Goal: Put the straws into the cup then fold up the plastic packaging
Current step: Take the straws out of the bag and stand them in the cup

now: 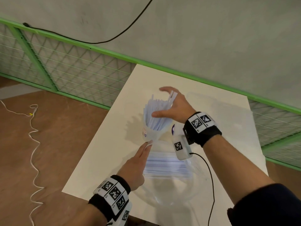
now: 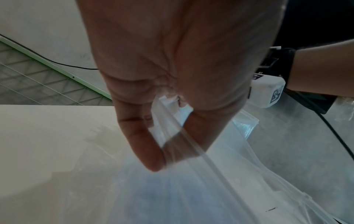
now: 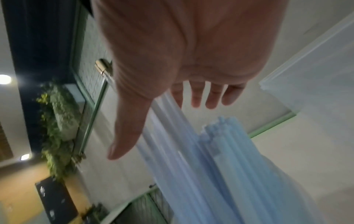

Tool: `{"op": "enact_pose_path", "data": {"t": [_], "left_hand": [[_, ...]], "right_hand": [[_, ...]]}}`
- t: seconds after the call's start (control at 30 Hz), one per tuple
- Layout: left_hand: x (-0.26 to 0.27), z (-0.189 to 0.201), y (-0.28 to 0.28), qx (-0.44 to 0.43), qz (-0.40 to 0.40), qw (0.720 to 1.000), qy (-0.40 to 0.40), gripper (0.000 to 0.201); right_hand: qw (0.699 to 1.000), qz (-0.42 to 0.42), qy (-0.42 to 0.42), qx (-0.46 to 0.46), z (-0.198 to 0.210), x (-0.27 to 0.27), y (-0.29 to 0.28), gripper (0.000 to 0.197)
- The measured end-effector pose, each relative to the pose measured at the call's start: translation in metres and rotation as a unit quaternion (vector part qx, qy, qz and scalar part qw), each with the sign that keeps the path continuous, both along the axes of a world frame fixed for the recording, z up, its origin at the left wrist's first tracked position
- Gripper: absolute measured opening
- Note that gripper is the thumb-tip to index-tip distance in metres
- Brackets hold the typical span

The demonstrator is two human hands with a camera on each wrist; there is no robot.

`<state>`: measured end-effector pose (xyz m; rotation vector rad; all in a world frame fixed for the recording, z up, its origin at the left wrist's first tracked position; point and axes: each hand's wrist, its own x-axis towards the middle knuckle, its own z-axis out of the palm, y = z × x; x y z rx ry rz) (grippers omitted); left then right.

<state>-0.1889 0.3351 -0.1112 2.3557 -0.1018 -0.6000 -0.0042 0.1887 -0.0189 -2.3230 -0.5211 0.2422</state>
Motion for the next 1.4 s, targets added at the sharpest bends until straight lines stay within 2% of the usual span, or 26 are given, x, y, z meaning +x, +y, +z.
{"op": "enact_pose_path", "data": {"t": [0.07,0.17,0.2,0.27,0.33,0.4,0.57,0.73,0.87,0.93,1.03,1.1,1.2,1.27,1.4], "left_hand": [[0.0,0.001,0.0,0.0,0.0,1.0,-0.002,0.107],[-0.001,0.001,0.0,0.007,-0.001,1.0,0.001,0.106],[-0.001,0.001,0.0,0.008,0.0,1.0,0.001,0.106],[-0.001,0.002,-0.001,0.007,0.002,1.0,0.003,0.107],[-0.001,0.002,-0.001,0.007,0.004,1.0,0.006,0.108],[-0.002,0.003,-0.001,0.007,0.003,1.0,0.008,0.109],[-0.005,0.003,0.002,0.011,0.002,1.0,0.016,0.111],[-0.006,0.004,0.003,0.026,-0.012,0.999,0.014,0.109],[-0.008,0.005,0.004,0.037,-0.012,0.999,0.009,0.108],[-0.008,0.007,0.003,0.036,-0.014,0.999,0.007,0.106],[-0.008,0.006,0.003,0.037,-0.011,0.999,0.005,0.107],[-0.009,0.004,0.005,0.033,-0.008,0.999,0.004,0.107],[-0.01,0.002,0.008,0.026,-0.007,1.0,0.004,0.108],[-0.01,0.004,0.007,0.025,-0.005,1.0,0.005,0.107],[-0.01,0.008,0.006,0.033,-0.005,0.999,0.007,0.106]], "right_hand": [[0.995,-0.041,-0.044,0.083,0.003,-0.003,-0.005,0.106],[0.979,-0.092,-0.126,0.133,0.005,-0.018,-0.008,0.097],[0.978,-0.084,-0.158,0.11,0.002,-0.024,-0.008,0.09],[0.982,-0.027,-0.189,0.005,-0.008,-0.038,-0.004,0.084],[0.975,0.048,-0.18,-0.12,-0.023,-0.048,0.001,0.084],[0.966,0.085,-0.173,-0.17,-0.035,-0.055,0.004,0.086],[0.969,0.027,-0.223,-0.103,-0.042,-0.054,0.01,0.084],[0.946,0.04,-0.243,-0.209,-0.058,-0.053,0.019,0.074],[0.958,0.002,-0.247,-0.143,-0.056,-0.046,0.024,0.077],[0.959,-0.001,-0.245,-0.144,-0.051,-0.041,0.031,0.08],[0.948,0.016,-0.243,-0.202,-0.053,-0.038,0.038,0.065],[0.944,0.012,-0.257,-0.207,-0.056,-0.038,0.037,0.057],[0.957,0.004,-0.24,-0.16,-0.054,-0.037,0.039,0.064],[0.955,0.016,-0.257,-0.148,-0.049,-0.04,0.043,0.07],[0.92,0.08,-0.28,-0.264,-0.051,-0.042,0.044,0.054]]}}
